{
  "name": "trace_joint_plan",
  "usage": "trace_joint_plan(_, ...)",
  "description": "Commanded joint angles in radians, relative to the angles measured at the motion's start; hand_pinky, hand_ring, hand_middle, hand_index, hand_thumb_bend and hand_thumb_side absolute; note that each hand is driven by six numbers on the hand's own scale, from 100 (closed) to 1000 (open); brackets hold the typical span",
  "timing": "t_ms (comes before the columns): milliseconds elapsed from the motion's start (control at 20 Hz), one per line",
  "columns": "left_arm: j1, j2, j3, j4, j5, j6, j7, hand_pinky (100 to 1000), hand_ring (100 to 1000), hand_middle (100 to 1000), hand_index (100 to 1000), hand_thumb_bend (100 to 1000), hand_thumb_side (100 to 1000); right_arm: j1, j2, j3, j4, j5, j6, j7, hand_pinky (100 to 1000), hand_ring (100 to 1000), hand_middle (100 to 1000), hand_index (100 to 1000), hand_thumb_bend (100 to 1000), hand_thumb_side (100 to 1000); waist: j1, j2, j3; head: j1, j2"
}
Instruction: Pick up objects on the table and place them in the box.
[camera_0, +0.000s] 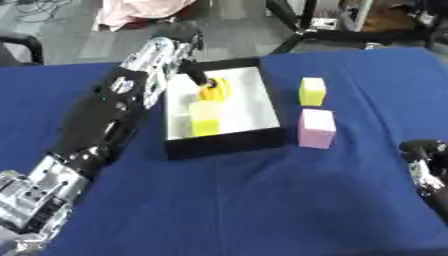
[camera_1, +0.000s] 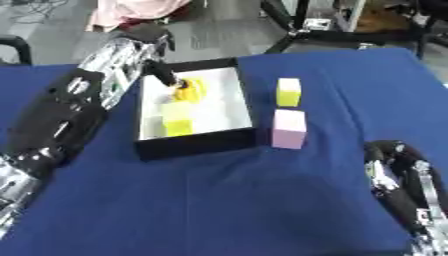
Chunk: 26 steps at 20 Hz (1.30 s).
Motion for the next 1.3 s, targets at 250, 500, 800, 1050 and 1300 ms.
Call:
trace_joint_plan(250, 0.044, 0.106, 0.018, -0.215, 0.129, 0.09, 0.205, 868, 809, 823, 909, 1000, 736, -0.015, -0.015, -0.011, -0.011, 0.0, -0.003, -0.003, 738, 736, 630, 639, 100, 471, -0.015, -0.019, 0.011, 0.0, -0.002)
trace_joint_plan(500, 0.209, 0.267, 0.077, -0.652, 0.462, 0.14, 0.397, 835, 743, 737, 865, 912, 683, -0.05, -0.156, -0.02, -0.024, 0.022, -0.027, 0.006, 750, 749, 650, 664, 100, 470, -0.02, -0.015, 0.031, -0.003, -0.002)
trace_joint_plan(800, 0.481, 0.322, 0.176, -0.943, 0.82, 0.137, 0.674, 810, 697, 679, 840, 847, 672, -0.195, -0.382, 0.021, 0.027, 0.025, -0.115, 0.115, 785, 801, 738, 782, 100, 426, -0.028, -0.011, 0.057, -0.023, -0.002)
trace_joint_plan(1050, 0.662, 0.247, 0.228, -1.002, 0.953, 0.067, 0.861, 806, 683, 659, 834, 834, 678, -0.376, -0.474, 0.103, 0.168, 0.025, -0.192, 0.266, 846, 902, 853, 895, 100, 268, -0.032, -0.01, 0.075, -0.044, -0.002)
trace_joint_plan(1300, 0.752, 0.175, 0.237, -0.984, 1.003, 0.002, 0.94, 801, 667, 640, 831, 823, 684, -0.555, -0.445, 0.182, 0.372, 0.081, -0.267, 0.49, 914, 986, 939, 956, 100, 570, -0.029, -0.01, 0.088, -0.06, -0.002)
